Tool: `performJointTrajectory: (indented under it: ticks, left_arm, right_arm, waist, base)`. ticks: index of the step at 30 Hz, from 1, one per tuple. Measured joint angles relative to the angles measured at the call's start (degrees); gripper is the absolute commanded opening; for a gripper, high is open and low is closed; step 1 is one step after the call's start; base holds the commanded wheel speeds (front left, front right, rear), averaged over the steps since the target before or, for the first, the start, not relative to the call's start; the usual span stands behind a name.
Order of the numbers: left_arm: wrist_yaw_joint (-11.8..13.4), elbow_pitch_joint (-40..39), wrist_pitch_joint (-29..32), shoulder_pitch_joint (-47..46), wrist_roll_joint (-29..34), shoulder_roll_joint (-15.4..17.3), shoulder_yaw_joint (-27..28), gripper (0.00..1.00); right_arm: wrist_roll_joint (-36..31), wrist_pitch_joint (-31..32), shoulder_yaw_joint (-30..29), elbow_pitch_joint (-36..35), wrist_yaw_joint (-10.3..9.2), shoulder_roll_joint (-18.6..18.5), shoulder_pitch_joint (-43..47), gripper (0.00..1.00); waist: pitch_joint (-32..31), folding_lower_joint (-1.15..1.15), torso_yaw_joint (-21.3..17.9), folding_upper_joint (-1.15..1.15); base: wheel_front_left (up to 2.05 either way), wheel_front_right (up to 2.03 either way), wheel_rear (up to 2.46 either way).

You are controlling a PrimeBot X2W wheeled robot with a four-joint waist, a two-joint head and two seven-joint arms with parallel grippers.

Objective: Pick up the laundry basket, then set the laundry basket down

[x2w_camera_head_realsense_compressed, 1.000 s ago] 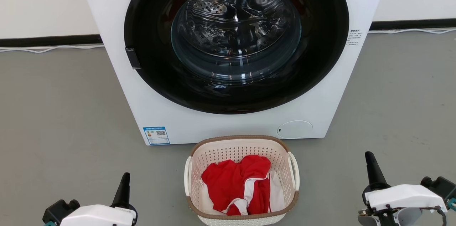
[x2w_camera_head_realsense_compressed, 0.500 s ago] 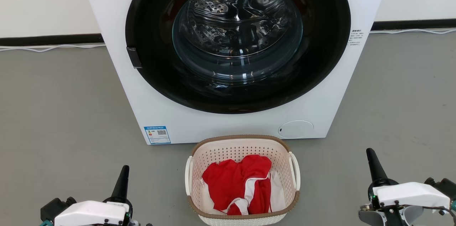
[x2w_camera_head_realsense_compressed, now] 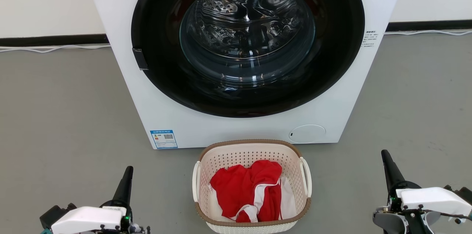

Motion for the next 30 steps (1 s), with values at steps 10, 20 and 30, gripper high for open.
performJointTrajectory:
  ticks: [10, 20, 30]
  left_arm:
    - [-0.7, -1.0, 1.6, -0.1, -5.4, 0.0, 0.5, 0.0]
    - [-1.3, -2.0, 3.1, -0.1, -11.0, 0.0, 0.9, 0.0]
    - [-1.4, -2.1, 3.1, -0.1, -11.5, 0.0, 0.9, 0.0]
  right_arm:
    - [6.4, 1.2, -0.3, -1.3, 0.0, 0.0, 0.0, 0.0]
    - [13.4, 3.0, -0.6, -2.6, 0.0, 0.0, 0.0, 0.0]
    - [13.6, 3.0, -0.6, -2.7, 0.0, 0.0, 0.0, 0.0]
  waist:
    - [0.0, 0.0, 0.2, 0.0]
    - [0.1, 0.0, 0.3, 0.0]
    - [0.1, 0.0, 0.3, 0.0]
  base:
    - [0.0, 0.0, 0.0]
    - [0.0, 0.0, 0.0]
    - [0.0, 0.0, 0.0]
